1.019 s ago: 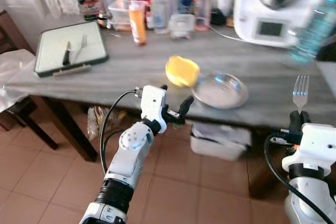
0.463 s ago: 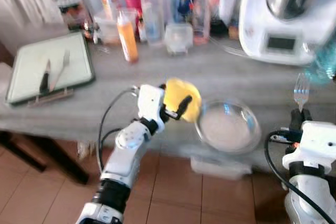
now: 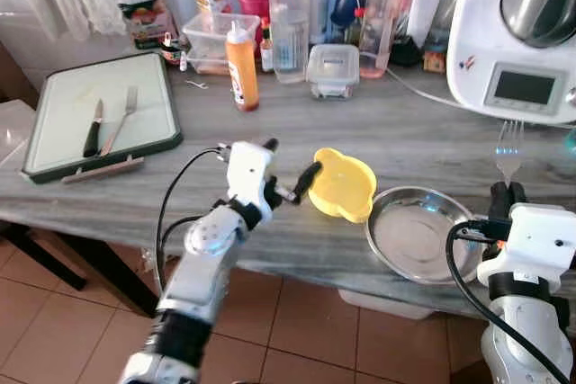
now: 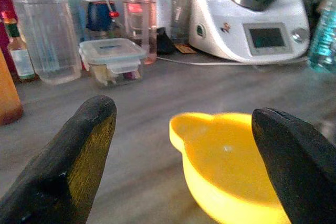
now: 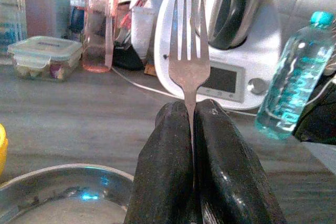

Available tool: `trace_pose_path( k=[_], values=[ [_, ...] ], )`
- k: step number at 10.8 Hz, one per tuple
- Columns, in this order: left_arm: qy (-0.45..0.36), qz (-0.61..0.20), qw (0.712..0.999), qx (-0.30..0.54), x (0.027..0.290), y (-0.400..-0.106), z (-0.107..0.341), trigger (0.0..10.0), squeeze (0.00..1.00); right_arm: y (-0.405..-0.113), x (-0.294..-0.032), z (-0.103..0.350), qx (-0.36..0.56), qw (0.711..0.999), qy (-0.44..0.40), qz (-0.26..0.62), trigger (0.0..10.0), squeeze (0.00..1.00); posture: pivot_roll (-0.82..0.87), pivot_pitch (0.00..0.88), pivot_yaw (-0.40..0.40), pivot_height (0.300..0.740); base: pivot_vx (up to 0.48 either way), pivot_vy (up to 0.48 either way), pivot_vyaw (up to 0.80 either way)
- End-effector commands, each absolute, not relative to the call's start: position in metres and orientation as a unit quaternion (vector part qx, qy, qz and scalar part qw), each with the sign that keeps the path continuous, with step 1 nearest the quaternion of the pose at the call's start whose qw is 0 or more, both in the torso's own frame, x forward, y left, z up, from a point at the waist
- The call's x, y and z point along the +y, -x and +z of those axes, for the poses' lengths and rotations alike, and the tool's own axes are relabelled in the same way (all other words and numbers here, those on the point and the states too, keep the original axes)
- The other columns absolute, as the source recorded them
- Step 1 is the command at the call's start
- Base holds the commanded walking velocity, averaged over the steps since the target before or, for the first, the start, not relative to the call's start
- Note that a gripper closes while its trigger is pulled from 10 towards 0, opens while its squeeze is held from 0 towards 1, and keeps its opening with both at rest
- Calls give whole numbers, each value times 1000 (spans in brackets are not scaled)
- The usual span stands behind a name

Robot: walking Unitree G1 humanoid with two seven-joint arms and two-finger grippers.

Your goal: Setting the table

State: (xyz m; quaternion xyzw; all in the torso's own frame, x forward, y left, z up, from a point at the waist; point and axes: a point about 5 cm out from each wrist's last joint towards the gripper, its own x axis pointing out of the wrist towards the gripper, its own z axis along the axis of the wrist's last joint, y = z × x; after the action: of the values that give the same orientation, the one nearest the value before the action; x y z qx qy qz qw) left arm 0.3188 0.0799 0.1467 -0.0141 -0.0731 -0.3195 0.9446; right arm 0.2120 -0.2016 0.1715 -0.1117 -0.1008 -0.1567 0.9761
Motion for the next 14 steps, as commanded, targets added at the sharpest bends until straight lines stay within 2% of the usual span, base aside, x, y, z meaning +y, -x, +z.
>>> trace_pose_path(
  k=[1, 3, 11, 14],
  values=[
    [16, -338, 938, -70, 82, -316, 148, 10000, 0, -208, -204, 175, -102, 973, 116, -169, 10000, 0, -36, 106, 28, 740, 0, 0, 0],
    [-5, -349, 934, -74, 88, -318, 151, 10000, 0, -208, -208, 174, -97, 973, 117, -175, 10000, 0, -34, 106, 27, 740, 0, 0, 0],
    [12, -351, 934, -66, 81, -316, 150, 10000, 0, -209, -207, 171, -89, 973, 115, -178, 10000, 0, -36, 103, 32, 740, 0, -447, 0],
    [18, -347, 936, -59, 82, -317, 148, 10000, 0, -208, -207, 169, -83, 974, 113, -177, 10000, 0, -37, 107, 32, 740, 0, -110, 0]
  ],
)
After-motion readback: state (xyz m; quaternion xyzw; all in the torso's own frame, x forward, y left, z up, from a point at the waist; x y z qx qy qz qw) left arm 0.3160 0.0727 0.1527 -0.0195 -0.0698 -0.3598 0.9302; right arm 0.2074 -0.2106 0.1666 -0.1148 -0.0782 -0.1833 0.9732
